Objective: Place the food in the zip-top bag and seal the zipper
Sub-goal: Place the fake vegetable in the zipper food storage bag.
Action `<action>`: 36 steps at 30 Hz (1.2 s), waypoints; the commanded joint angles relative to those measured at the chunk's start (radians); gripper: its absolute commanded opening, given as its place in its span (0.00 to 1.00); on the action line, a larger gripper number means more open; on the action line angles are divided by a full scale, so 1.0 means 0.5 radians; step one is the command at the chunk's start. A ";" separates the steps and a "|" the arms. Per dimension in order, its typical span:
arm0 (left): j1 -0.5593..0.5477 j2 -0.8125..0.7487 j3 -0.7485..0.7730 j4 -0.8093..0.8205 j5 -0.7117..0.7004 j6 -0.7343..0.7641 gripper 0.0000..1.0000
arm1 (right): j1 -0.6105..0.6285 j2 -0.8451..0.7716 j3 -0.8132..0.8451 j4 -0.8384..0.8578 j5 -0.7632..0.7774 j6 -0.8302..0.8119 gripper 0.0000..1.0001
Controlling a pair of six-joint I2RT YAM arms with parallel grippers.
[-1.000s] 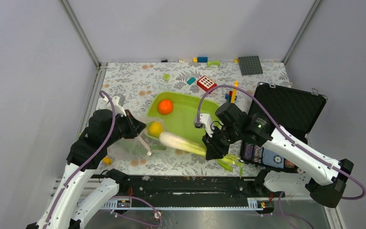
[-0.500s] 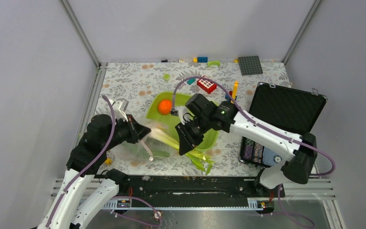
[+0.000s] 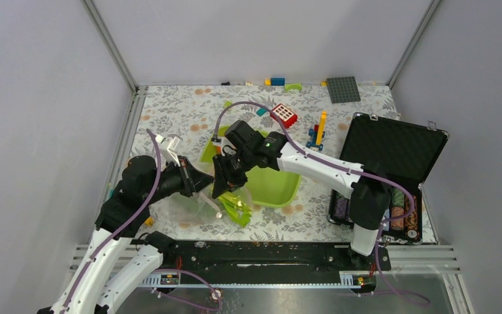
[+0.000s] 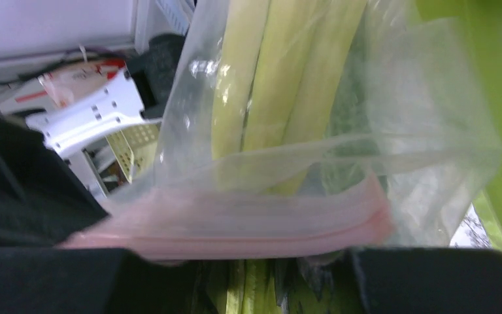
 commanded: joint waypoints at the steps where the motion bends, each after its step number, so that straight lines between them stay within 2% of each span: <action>1: -0.038 -0.004 -0.005 0.237 0.215 -0.060 0.00 | -0.004 0.012 -0.014 0.486 0.122 0.397 0.00; 7: -0.058 -0.044 -0.062 0.236 0.317 -0.092 0.00 | -0.087 0.026 -0.358 1.267 0.059 0.951 0.00; 16: -0.073 -0.097 -0.110 0.201 0.482 -0.088 0.00 | -0.162 -0.026 -0.639 1.605 0.269 1.280 0.00; 18: -0.073 -0.110 -0.115 0.197 0.522 -0.088 0.00 | -0.169 -0.049 -0.745 1.700 0.403 1.355 0.00; 24: -0.079 -0.090 -0.093 0.195 0.643 -0.115 0.00 | -0.152 -0.118 -0.823 1.596 0.819 1.298 0.00; 26: -0.082 -0.101 -0.076 0.202 0.649 -0.127 0.00 | -0.136 -0.130 -0.811 1.464 0.970 1.235 0.00; 31: -0.090 -0.096 -0.095 0.573 0.764 -0.348 0.00 | 0.016 -0.116 -0.738 1.279 1.402 1.097 0.00; 36: -0.092 -0.032 -0.007 0.595 0.712 -0.390 0.00 | 0.170 -0.046 -0.627 1.087 1.669 0.973 0.00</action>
